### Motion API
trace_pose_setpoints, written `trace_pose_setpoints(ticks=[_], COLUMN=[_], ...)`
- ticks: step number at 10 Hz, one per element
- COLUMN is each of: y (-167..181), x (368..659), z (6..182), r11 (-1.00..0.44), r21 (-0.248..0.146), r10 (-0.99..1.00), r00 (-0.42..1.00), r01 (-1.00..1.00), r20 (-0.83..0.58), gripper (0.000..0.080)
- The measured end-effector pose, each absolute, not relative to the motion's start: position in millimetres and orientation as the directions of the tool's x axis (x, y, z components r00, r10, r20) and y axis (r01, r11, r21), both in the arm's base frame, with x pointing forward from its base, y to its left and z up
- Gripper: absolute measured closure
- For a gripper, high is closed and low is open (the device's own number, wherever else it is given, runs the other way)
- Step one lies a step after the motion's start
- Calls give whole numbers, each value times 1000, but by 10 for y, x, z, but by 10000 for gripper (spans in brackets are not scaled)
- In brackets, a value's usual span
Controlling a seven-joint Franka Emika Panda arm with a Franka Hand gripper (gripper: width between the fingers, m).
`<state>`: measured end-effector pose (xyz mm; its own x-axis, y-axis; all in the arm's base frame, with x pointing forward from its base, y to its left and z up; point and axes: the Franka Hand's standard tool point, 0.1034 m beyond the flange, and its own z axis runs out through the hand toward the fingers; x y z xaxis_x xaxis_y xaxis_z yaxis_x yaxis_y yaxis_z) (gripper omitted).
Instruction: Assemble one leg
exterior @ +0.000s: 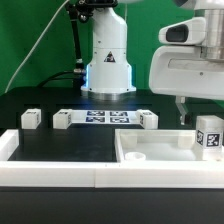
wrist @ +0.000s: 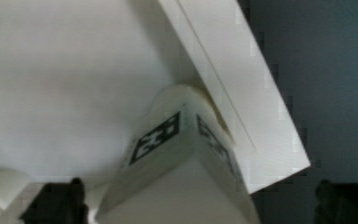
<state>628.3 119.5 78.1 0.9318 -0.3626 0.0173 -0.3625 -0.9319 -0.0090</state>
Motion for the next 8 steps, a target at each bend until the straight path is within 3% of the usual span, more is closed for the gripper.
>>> trace_pose_setpoints(ticks=[2,7,8], y=[1179,1132,1134], x=[6279,6271,6271], z=[774,766,766], r11=[-979,-999,-999], r21=[19,26,25], r10=[-203,33,27], r00=[979,999,1000], r01=[-203,33,27], r20=[23,11,11], gripper=[151,151,276])
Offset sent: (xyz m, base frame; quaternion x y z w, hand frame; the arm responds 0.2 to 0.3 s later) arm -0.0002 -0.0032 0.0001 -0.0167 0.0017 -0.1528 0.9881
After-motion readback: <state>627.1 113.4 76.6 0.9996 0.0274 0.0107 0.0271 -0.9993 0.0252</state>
